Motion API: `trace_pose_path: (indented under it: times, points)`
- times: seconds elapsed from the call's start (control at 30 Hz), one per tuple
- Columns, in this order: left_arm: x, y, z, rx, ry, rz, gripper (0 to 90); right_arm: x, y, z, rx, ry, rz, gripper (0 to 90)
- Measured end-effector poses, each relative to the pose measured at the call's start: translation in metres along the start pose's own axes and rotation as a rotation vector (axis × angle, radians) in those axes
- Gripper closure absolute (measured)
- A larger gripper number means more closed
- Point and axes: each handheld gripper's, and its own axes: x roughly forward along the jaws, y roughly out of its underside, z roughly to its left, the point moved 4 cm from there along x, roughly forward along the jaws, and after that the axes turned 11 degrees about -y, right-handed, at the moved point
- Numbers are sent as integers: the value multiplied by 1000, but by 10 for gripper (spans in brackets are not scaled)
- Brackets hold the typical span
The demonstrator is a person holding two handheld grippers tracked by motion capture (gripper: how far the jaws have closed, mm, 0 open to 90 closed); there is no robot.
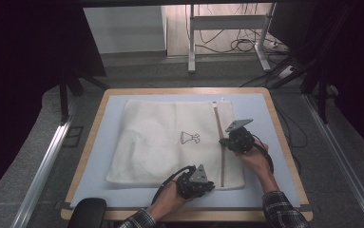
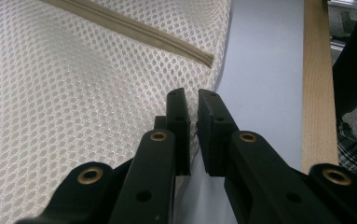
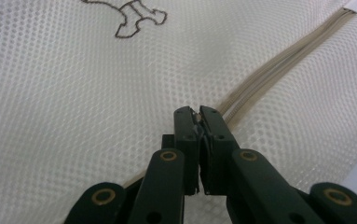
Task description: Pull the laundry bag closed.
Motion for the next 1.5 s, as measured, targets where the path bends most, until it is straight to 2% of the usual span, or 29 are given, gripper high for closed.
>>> trace_pose_path:
  times: [0.43,0.7,0.87,1.5]
  points:
    - [0,0,0,0,-2,0,835,7,-8,-14,15,16,-4,862]
    - [0,0,1,-4,4,1,833,15,-13,-23,17,21,21,862]
    - [0,0,1,-7,6,1,833,17,-17,-30,28,23,18,861]
    - [0,0,1,-5,5,2,834,24,-24,-46,52,35,21,860]
